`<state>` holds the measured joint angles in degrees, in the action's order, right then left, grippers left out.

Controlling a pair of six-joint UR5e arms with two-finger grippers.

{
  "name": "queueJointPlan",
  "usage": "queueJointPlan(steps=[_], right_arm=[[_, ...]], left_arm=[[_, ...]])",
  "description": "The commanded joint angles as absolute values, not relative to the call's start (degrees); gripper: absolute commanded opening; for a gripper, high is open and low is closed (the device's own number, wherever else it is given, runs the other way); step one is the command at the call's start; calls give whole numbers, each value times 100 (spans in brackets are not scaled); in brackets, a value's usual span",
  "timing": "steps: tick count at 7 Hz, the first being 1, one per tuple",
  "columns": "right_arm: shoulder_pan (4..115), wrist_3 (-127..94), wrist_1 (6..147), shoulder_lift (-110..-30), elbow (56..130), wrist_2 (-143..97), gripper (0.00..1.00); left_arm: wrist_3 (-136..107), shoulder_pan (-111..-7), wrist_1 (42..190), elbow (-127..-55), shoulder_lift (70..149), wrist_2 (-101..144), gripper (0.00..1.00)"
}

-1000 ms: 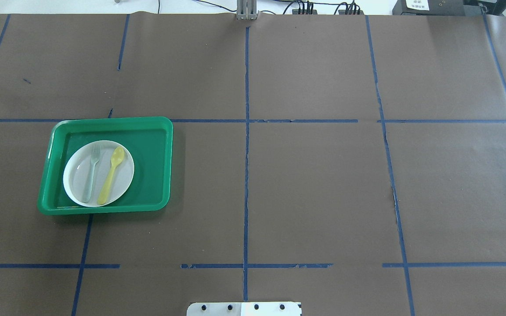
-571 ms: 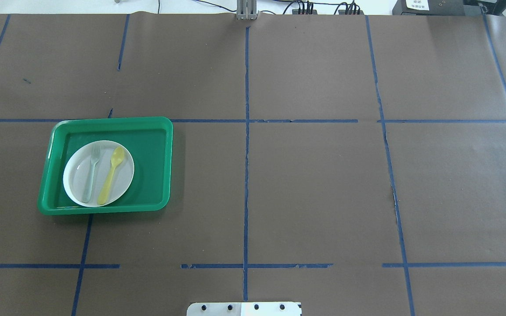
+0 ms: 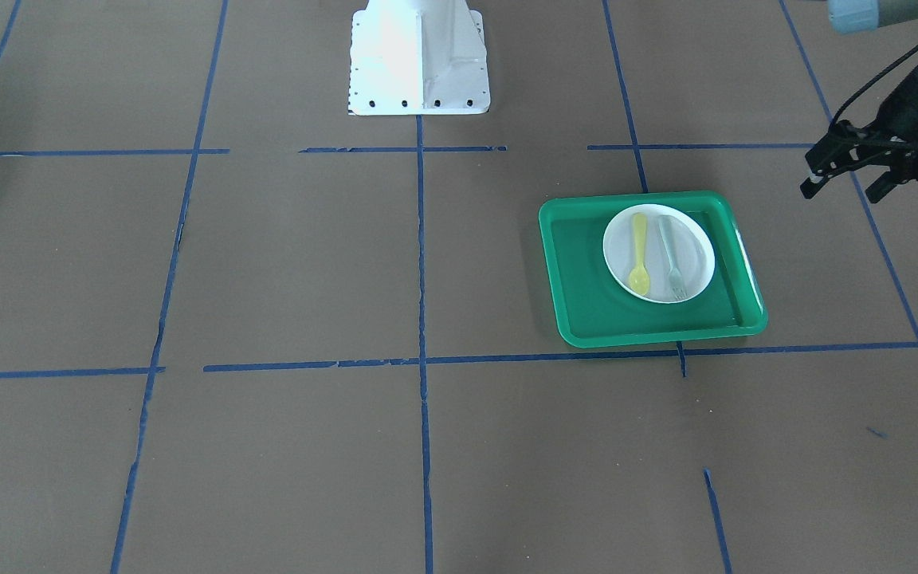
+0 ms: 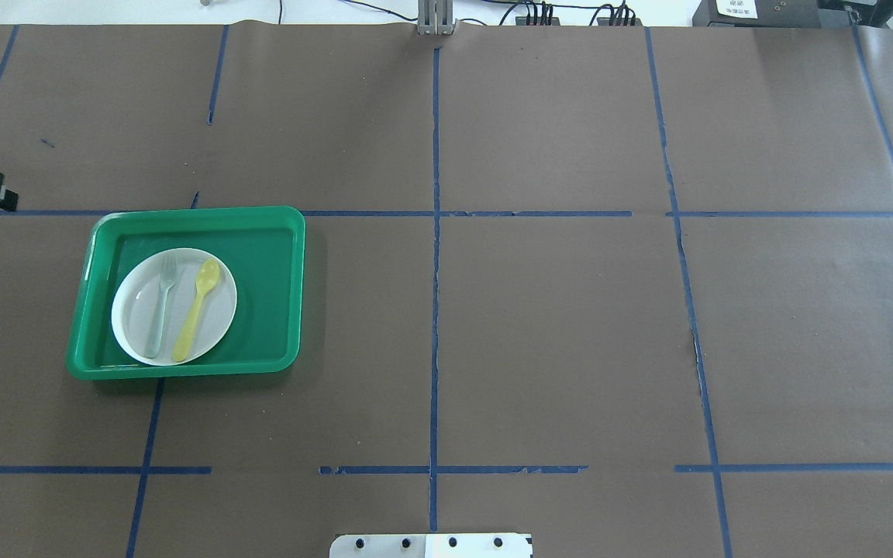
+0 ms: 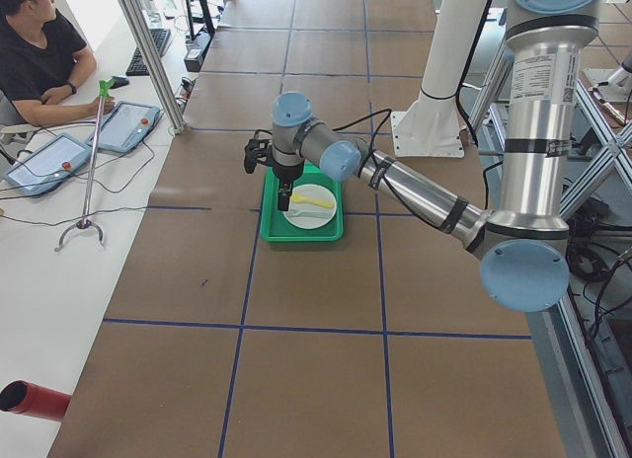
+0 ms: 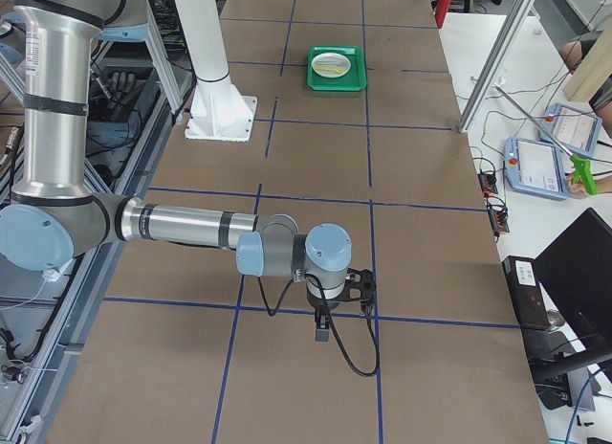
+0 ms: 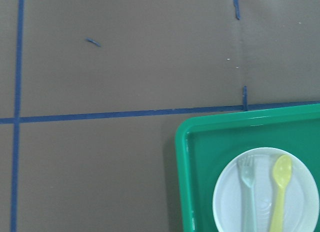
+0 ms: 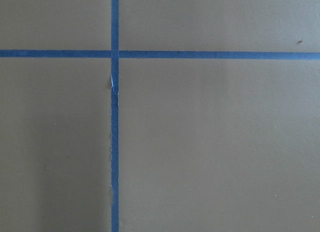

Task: Place spoon
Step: 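Move the left gripper over the yellow spoon on the white plate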

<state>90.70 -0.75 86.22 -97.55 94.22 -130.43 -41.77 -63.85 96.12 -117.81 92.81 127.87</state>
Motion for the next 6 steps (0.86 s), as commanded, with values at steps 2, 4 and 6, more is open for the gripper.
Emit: queueJointPlan(steps=[2, 4, 6], right_arm=[[9070, -79, 8613, -9756, 9422, -13043, 100], [9070, -79, 8622, -9756, 9422, -13043, 100], [9070, -79, 8622, -9756, 9422, -13043, 100]], left_arm=[[-5273, -5372, 9624, -11778, 9676, 12138, 100], [-5859, -4741, 10112, -11079, 9991, 11781, 100], [-6056, -4422, 10704, -10479, 10037, 11733, 92]])
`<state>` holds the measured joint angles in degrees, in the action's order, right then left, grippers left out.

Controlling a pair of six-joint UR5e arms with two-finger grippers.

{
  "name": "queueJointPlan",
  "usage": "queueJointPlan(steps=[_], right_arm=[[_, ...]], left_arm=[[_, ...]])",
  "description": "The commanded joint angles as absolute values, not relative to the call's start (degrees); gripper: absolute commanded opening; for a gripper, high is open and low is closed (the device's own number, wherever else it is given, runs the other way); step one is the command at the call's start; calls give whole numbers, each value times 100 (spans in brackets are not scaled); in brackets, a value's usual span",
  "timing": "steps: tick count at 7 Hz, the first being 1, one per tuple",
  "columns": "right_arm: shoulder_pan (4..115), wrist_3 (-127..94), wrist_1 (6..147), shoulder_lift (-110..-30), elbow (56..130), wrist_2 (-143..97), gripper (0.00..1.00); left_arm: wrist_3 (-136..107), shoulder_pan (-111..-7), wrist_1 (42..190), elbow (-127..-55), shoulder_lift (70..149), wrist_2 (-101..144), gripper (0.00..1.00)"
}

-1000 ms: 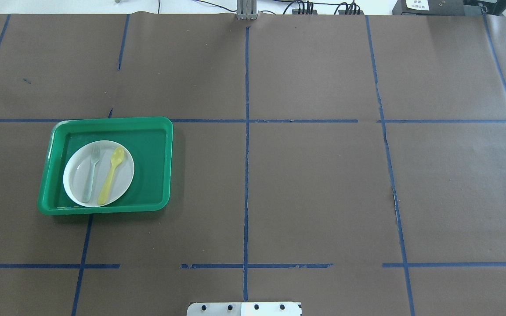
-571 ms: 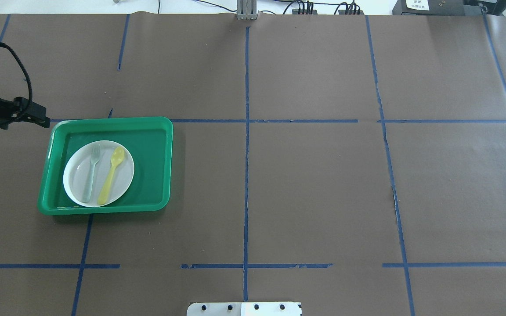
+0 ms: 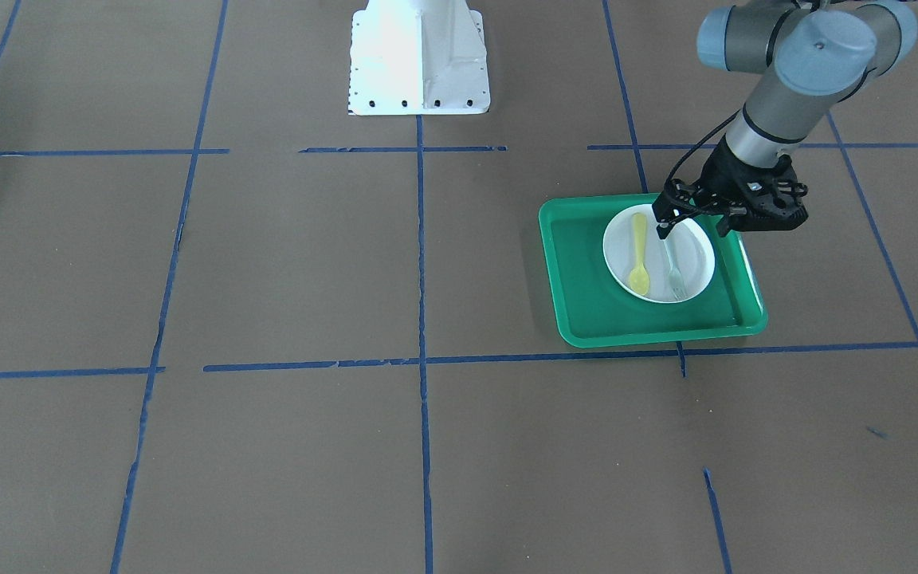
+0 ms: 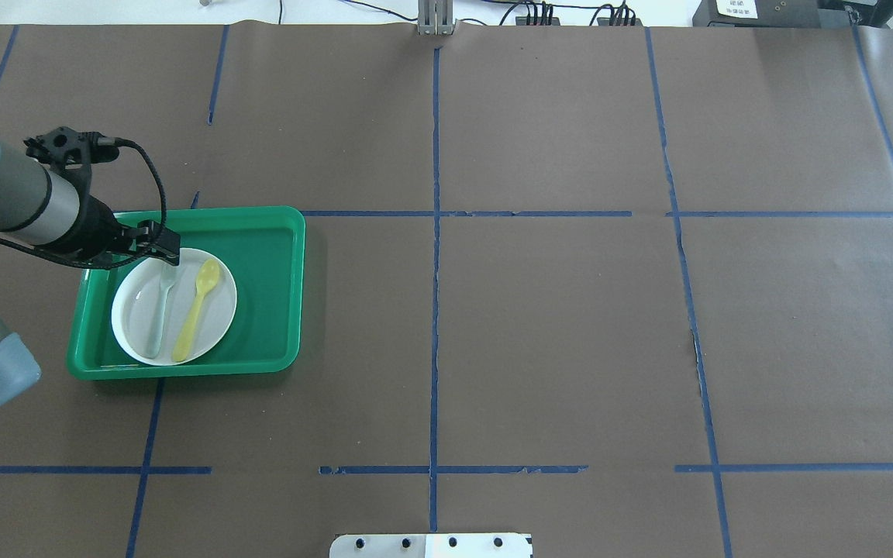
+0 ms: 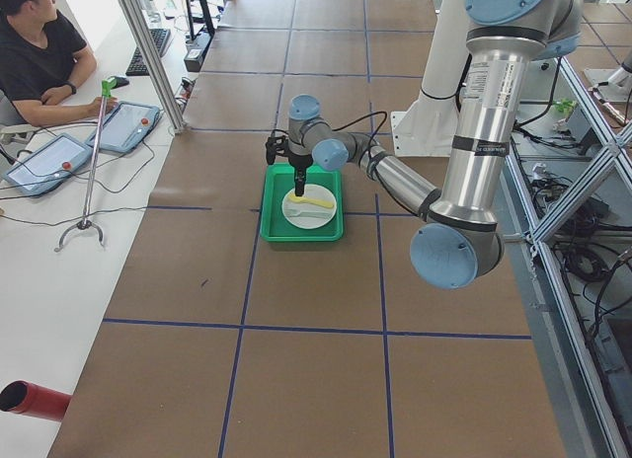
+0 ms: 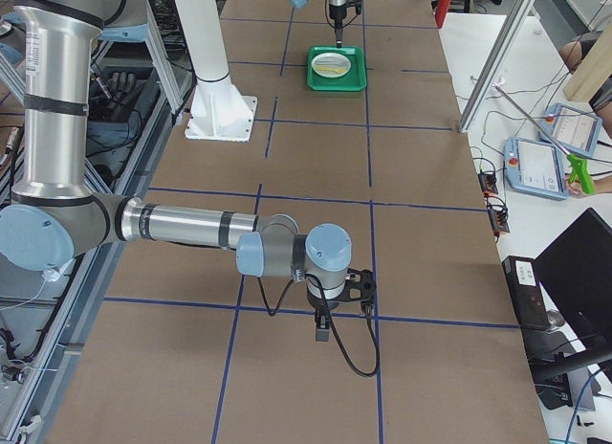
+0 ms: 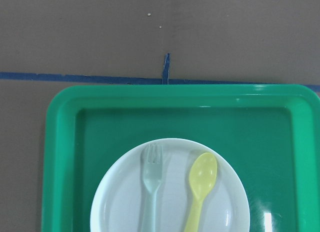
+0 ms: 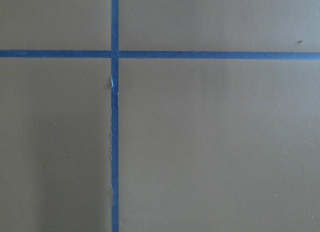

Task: Place spoon
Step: 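Move the left gripper over the yellow spoon on the white plate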

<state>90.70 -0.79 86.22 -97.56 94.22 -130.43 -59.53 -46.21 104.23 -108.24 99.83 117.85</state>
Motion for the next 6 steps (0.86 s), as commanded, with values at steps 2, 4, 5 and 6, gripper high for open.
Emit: queueJointPlan(steps=[2, 4, 5, 6], right_arm=[[9070, -79, 8613, -9756, 9422, -13043, 100], [9070, -79, 8622, -9756, 9422, -13043, 100], [9070, -79, 8622, -9756, 9422, -13043, 100], [9070, -79, 8622, -9756, 9422, -13043, 100]], left_arm=[[-6029, -4194, 10731, -10240, 10125, 11654, 88], [-5994, -4148, 10740, -10021, 10326, 11663, 86], [-5985, -4105, 10827, -9967, 10345, 11663, 83], [-5994, -4070, 11063, -9801, 10345, 11663, 81]])
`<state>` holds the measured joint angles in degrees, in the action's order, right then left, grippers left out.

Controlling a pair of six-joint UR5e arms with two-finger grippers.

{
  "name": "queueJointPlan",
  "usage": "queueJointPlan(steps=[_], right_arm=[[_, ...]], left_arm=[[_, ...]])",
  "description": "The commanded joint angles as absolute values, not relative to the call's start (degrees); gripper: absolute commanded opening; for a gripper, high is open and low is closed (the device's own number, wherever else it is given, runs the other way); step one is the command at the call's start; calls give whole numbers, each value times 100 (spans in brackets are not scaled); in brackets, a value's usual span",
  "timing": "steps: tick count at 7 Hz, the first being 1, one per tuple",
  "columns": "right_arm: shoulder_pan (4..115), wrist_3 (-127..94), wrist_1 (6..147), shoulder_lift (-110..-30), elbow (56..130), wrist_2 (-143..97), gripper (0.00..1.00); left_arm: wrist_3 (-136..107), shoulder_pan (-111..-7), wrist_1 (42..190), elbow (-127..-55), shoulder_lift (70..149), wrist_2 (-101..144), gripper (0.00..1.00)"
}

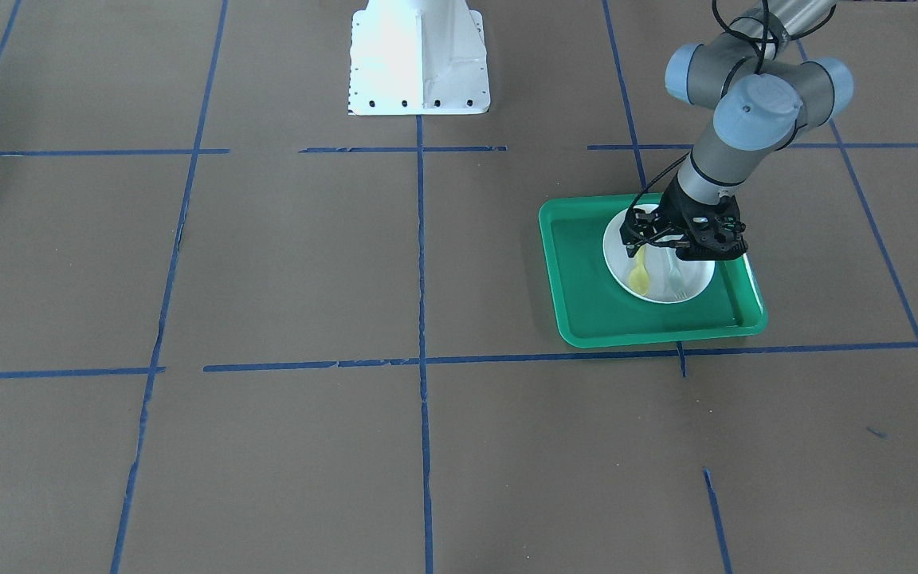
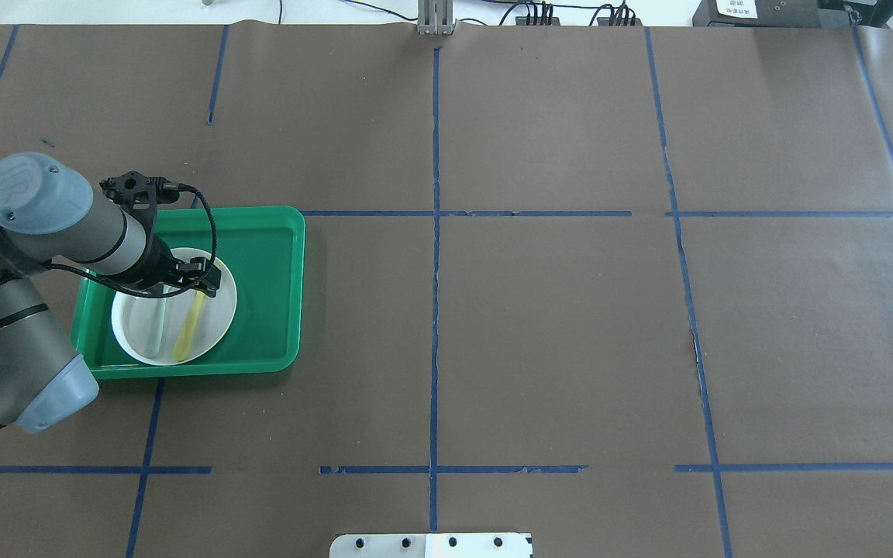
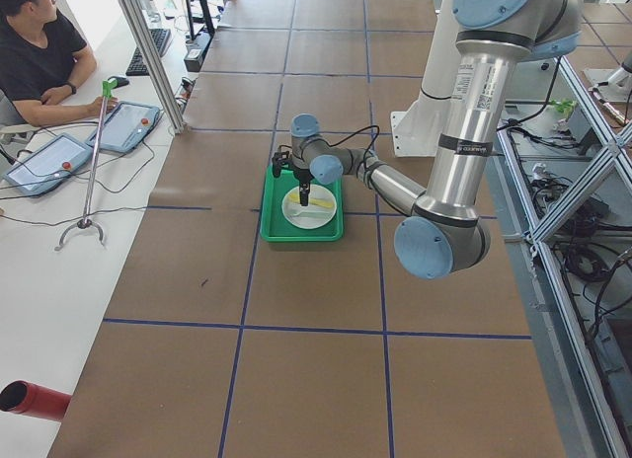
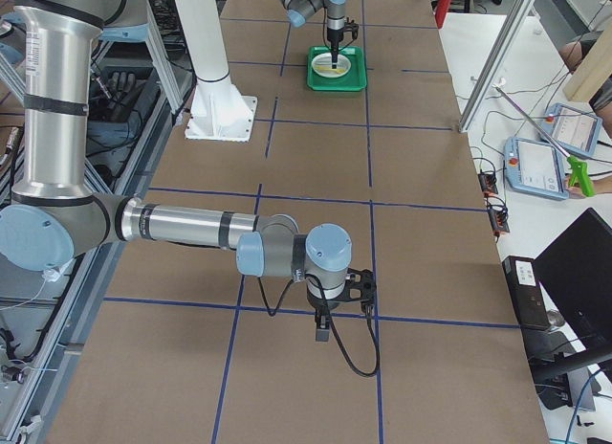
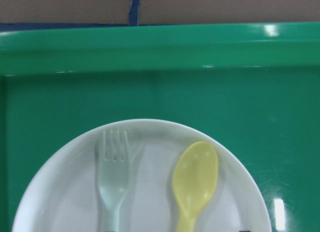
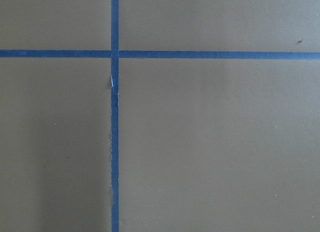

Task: Place spoon
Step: 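Lower the left gripper and close it on the yellow spoon handle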

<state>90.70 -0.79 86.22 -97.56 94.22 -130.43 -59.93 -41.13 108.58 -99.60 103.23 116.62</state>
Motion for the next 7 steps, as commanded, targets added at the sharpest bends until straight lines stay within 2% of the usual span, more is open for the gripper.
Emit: queueJointPlan(steps=[1, 4, 7], right_arm=[[9070, -79, 8622, -9756, 9422, -13043, 100], [9070, -79, 8613, -9756, 9422, -13043, 100], [9070, -79, 8622, -9756, 9422, -13043, 100]], left_arm=[[-6003, -4069, 11222, -9722, 10345, 11663, 77], [-6003, -4061, 11224, -9747, 10310, 11672, 68], [-6003, -4052, 11215, -9747, 10292, 11707, 68]])
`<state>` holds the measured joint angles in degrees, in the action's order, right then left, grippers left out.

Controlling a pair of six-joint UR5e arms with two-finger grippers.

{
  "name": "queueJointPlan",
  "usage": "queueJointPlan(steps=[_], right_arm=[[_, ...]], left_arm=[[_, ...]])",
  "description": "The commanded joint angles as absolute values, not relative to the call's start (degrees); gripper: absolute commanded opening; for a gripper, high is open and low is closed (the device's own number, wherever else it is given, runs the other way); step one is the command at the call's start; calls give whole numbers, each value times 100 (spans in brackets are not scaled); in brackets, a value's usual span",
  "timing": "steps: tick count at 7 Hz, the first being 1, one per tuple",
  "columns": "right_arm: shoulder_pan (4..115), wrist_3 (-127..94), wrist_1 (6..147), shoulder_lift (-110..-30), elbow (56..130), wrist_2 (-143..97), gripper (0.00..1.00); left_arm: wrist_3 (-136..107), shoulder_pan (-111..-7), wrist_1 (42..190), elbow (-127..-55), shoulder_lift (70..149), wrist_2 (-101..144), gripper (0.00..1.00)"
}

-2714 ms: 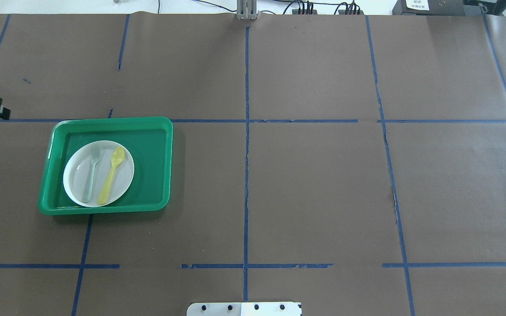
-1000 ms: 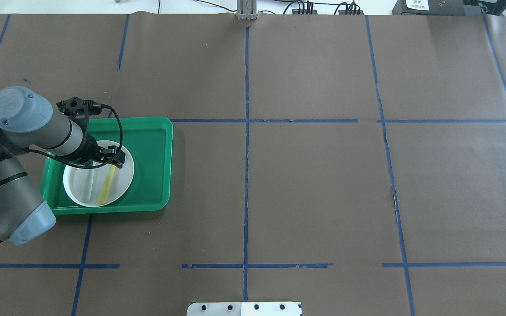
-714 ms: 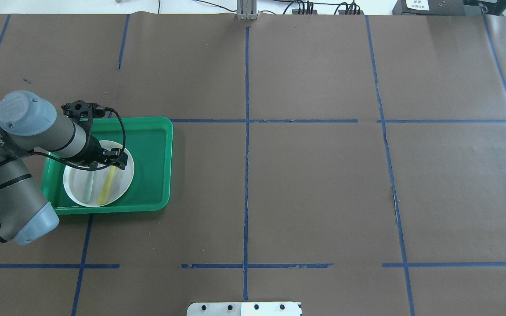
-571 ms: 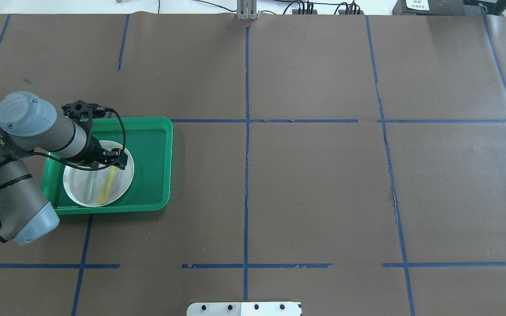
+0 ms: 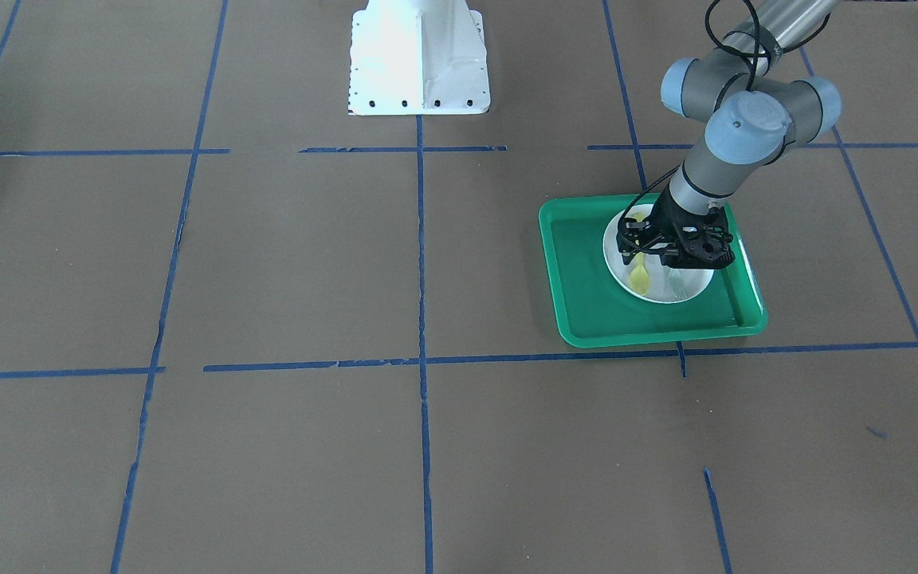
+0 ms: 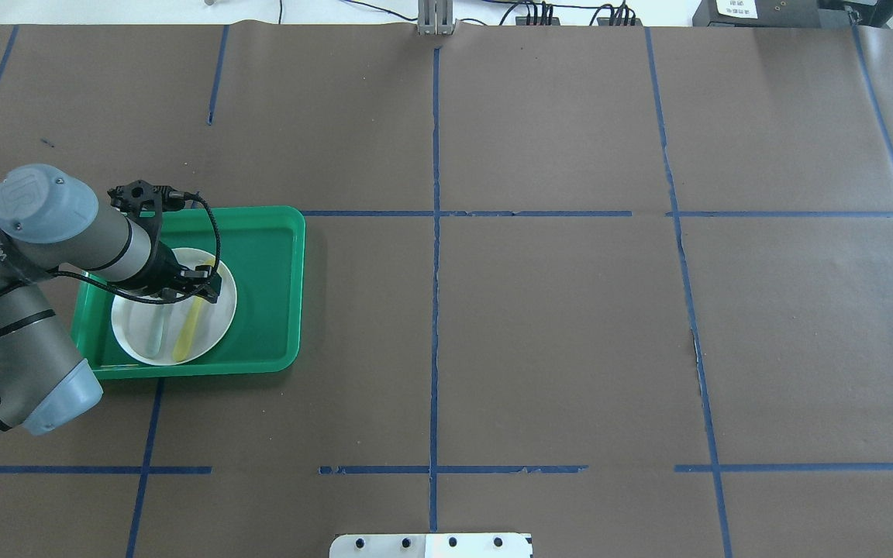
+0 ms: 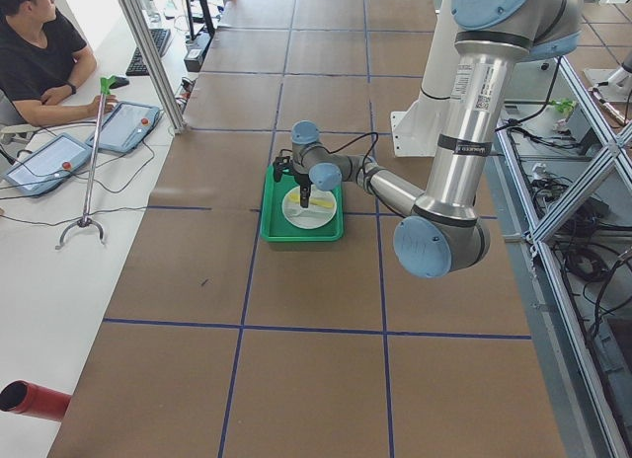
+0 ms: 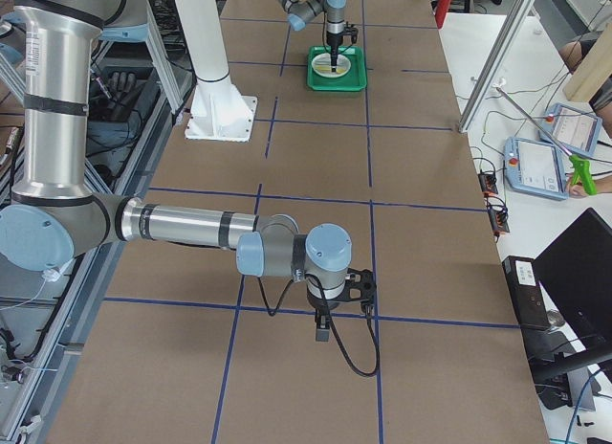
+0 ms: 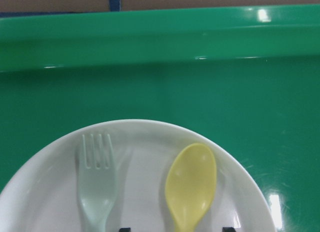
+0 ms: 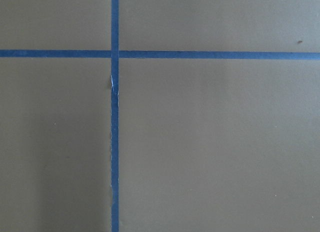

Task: Place spoon
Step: 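Lower the left gripper and close it on the yellow spoon handle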

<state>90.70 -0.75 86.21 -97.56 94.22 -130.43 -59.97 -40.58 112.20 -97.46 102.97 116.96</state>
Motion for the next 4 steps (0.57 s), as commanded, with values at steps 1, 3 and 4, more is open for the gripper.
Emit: queueJointPlan(steps=[1, 3, 4], right_arm=[[9070, -79, 8622, -9756, 9422, -13043, 100], [9070, -79, 8622, -9756, 9422, -13043, 100], [9070, -79, 8622, -9756, 9422, -13043, 100]], left_arm=[[-6003, -4008, 11206, -9738, 10292, 11707, 68], [-6003, -3955, 11197, -9738, 10292, 11707, 68], [-6012, -3955, 11180, -9764, 10292, 11707, 65]])
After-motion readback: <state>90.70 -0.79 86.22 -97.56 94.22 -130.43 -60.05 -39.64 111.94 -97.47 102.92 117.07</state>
